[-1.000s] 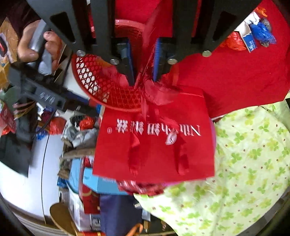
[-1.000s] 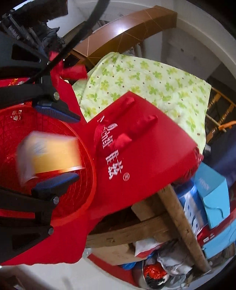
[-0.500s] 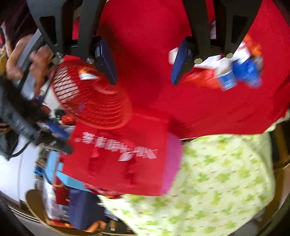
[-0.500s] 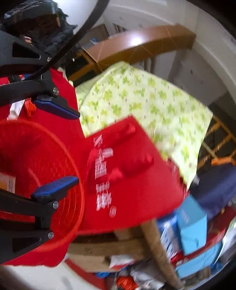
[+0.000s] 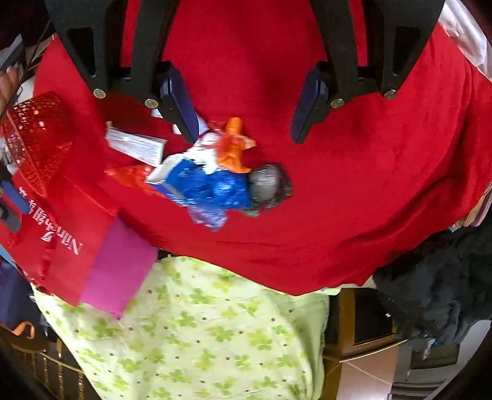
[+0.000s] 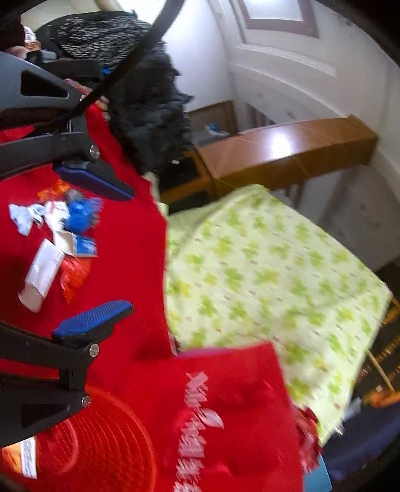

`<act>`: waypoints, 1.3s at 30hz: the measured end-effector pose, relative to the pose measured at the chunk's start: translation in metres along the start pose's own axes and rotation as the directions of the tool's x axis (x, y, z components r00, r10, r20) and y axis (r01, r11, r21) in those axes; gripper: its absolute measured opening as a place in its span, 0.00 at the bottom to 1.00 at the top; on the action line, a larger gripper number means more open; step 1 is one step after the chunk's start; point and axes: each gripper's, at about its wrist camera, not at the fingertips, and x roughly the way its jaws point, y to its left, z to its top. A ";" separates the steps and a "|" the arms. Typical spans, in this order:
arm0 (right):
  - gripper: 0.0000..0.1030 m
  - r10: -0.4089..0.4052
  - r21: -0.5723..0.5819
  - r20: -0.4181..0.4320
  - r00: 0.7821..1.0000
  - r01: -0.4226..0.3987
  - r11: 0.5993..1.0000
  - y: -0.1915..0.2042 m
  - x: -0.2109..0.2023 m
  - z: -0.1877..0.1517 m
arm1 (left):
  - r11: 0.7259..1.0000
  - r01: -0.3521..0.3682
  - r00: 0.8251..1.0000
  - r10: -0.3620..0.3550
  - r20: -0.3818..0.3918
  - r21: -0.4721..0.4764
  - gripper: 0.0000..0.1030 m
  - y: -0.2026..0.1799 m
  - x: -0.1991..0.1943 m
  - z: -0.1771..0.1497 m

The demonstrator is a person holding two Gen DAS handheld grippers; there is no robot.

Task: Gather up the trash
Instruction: 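Grasp the blue-white toothpaste box with the right gripper while the left grasps the orange bag, then lift and carry the toothpaste box and orange bag toward the red basket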

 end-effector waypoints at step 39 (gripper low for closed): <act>0.40 -0.085 0.045 -0.425 0.901 0.115 0.992 0.014 0.196 -0.088 | 0.981 0.191 0.972 -0.194 -0.131 -0.035 0.24 0.004 0.095 0.001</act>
